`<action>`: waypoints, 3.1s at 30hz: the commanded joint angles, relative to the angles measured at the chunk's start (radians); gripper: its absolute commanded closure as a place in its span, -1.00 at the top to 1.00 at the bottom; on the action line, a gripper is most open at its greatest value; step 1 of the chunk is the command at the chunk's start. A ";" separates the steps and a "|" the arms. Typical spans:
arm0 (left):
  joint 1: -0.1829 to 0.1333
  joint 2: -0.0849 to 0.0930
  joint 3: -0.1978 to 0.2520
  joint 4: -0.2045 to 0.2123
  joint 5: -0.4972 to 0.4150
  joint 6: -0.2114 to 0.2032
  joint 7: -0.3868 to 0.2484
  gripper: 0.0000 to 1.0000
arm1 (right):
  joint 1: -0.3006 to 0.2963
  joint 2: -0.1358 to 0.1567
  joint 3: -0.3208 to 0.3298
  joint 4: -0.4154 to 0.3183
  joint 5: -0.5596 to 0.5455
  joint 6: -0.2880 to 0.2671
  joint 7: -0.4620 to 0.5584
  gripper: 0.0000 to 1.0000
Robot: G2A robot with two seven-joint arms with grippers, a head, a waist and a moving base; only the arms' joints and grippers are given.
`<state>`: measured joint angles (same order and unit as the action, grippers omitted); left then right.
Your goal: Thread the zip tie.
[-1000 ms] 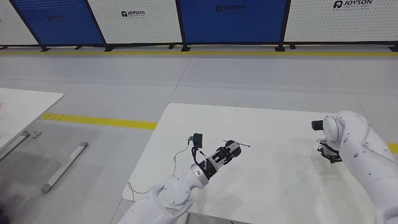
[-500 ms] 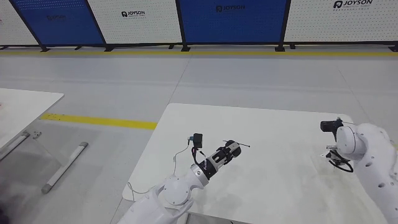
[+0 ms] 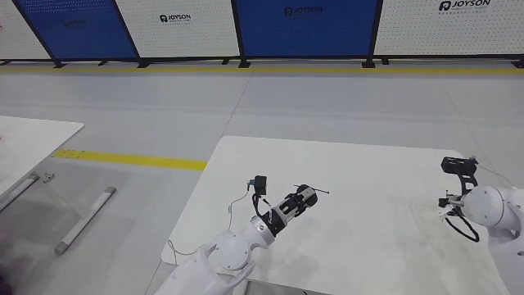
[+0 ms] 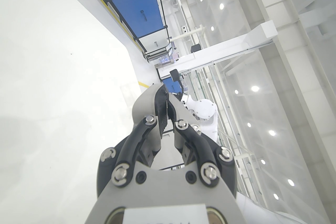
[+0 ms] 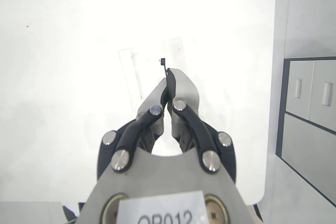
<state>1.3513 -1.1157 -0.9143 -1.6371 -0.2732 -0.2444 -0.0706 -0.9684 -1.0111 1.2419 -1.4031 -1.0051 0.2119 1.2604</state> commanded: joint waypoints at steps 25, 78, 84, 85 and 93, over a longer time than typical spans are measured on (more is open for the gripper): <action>0.000 0.000 0.000 0.000 0.000 0.000 0.000 -1.00 | -0.336 0.027 0.344 -0.294 0.372 -0.246 -0.404 -1.00; -0.115 -0.069 0.171 0.007 0.292 0.156 0.172 -1.00 | -0.523 -0.039 0.132 -0.347 0.761 -0.510 -0.909 -1.00; -0.115 -0.069 0.171 0.007 0.292 0.156 0.172 -1.00 | -0.476 -0.052 0.091 -0.276 0.762 -0.502 -0.939 -1.00; -0.115 -0.069 0.171 0.007 0.292 0.156 0.172 -1.00 | -0.476 -0.052 0.091 -0.276 0.762 -0.502 -0.939 -1.00; -0.115 -0.069 0.171 0.007 0.292 0.156 0.172 -1.00 | -0.476 -0.052 0.091 -0.276 0.762 -0.502 -0.939 -1.00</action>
<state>1.2361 -1.1844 -0.7428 -1.6302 0.0190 -0.0887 0.1013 -1.4442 -1.0627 1.3326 -1.6792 -0.2434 -0.2897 0.3215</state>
